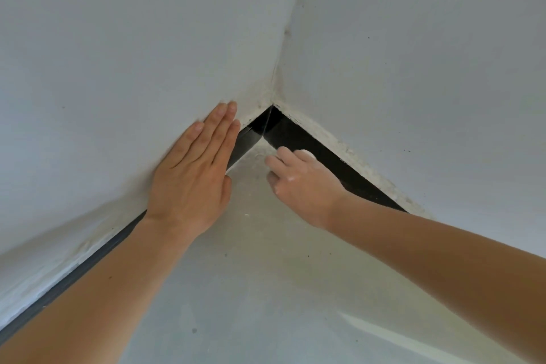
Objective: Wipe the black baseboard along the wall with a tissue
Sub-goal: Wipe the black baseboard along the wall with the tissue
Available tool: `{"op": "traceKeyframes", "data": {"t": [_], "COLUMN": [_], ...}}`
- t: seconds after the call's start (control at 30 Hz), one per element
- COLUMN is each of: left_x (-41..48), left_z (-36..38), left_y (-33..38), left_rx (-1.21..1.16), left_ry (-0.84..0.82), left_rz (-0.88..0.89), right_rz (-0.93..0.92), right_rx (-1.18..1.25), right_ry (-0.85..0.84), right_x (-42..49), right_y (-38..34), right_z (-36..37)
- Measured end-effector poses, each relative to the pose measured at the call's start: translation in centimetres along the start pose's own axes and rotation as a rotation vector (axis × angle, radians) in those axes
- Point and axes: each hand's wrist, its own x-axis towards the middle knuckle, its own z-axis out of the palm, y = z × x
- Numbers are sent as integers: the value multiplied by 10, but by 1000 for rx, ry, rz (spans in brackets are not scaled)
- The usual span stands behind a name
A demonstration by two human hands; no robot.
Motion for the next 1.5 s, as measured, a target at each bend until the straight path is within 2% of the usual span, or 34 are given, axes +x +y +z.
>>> {"op": "traceKeyframes", "data": {"t": [0.13,0.23,0.3,0.6,0.67,0.83,0.9,1.0,1.07,1.13,1.23,1.33,1.37,1.47,1.5], "left_x": [0,-1,-1,-2,-3,-2,-2,-2,-1,-1,-2,-4,-5,-6,-6], "left_z": [0,1,3,2,1,-1,-2,-3,-3,-3,-2,-1,0,-1,-1], "left_y": [0,0,0,-1,-1,-1,-1,-2,-2,-3,-2,-3,-4,-5,-5], "left_rx": [17,60,72,148,150,145,119,80,66,54,79,147,161,130,97], "left_ry": [-12,-15,-18,-31,-43,-51,-56,-68,-81,-89,-110,-93,-91,-92,-96], "left_rz": [7,22,25,21,20,30,29,23,24,23,32,61,59,39,35], "right_rz": [-153,-205,-178,-71,-60,-94,-41,109,112,16,-12,-16,38,108,110], "right_rx": [-136,-161,-143,-192,-219,-92,-22,151,188,89,-65,-134,-152,-133,-132], "right_ry": [36,-160,-225,-268,-349,-498,-602,-847,-816,-609,-423,-402,-404,-364,-398], "right_x": [52,68,65,14,0,-25,-29,-35,-32,-24,-9,-17,-24,-52,-61], "right_y": [8,16,18,5,3,2,-2,-7,-7,-9,-2,9,12,12,11], "right_z": [24,36,42,39,32,27,19,-2,-12,-16,-23,-10,-9,16,17]}}
